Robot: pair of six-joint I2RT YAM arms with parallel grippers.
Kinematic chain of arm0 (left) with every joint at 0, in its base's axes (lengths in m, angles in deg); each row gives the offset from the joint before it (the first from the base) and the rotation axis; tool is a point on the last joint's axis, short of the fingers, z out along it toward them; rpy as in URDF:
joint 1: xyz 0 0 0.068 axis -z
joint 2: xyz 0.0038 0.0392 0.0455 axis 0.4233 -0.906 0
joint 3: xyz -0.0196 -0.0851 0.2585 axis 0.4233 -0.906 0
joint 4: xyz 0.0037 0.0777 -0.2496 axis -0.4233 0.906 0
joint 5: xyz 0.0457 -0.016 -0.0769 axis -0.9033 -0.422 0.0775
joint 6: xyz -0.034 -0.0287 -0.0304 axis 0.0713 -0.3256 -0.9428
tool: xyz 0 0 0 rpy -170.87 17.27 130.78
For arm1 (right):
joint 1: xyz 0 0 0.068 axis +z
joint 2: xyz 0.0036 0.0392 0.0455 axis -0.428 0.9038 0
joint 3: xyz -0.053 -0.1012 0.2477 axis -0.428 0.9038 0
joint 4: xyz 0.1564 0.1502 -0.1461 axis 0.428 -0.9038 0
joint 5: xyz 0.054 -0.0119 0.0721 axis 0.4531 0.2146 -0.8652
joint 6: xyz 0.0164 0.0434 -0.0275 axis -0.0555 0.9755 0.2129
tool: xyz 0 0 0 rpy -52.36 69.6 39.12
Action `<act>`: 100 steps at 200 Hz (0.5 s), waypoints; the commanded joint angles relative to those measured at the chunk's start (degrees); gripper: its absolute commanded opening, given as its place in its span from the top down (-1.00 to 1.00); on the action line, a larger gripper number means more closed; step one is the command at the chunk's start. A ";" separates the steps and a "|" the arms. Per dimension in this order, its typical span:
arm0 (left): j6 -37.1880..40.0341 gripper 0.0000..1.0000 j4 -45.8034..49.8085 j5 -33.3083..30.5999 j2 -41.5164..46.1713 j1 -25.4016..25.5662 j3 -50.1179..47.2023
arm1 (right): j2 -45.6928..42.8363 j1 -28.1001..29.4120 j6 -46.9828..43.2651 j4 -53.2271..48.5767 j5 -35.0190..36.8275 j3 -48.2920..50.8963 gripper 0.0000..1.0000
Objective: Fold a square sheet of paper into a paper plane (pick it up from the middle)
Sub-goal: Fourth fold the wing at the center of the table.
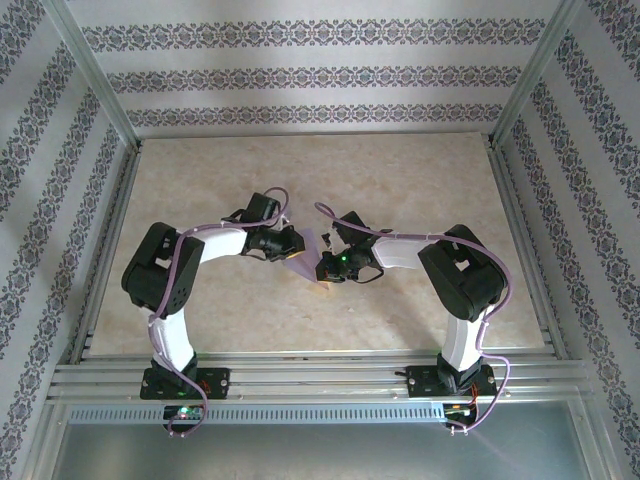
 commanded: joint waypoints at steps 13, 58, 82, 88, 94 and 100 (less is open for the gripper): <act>1.56 0.70 3.52 -4.44 -2.38 -0.15 4.12 | 4.44 0.02 -0.60 -11.15 7.73 2.65 0.97; 5.56 0.71 7.40 -8.79 -4.90 -1.77 5.14 | 4.78 -0.02 -1.02 -12.49 8.69 2.72 0.97; 7.83 0.70 7.83 -9.07 -5.83 -4.53 4.98 | 4.88 0.13 -1.26 -13.03 9.27 2.82 0.96; 8.36 0.70 8.08 -8.88 -6.34 -5.46 5.26 | 4.96 0.09 -1.30 -13.09 9.32 2.82 0.97; 8.89 0.70 8.42 -8.78 -6.85 -6.41 5.60 | 4.96 0.21 -1.38 -13.18 9.40 2.88 0.97; 9.27 0.70 8.70 -8.72 -7.39 -7.52 5.99 | 4.97 0.21 -1.45 -13.27 9.48 2.93 0.97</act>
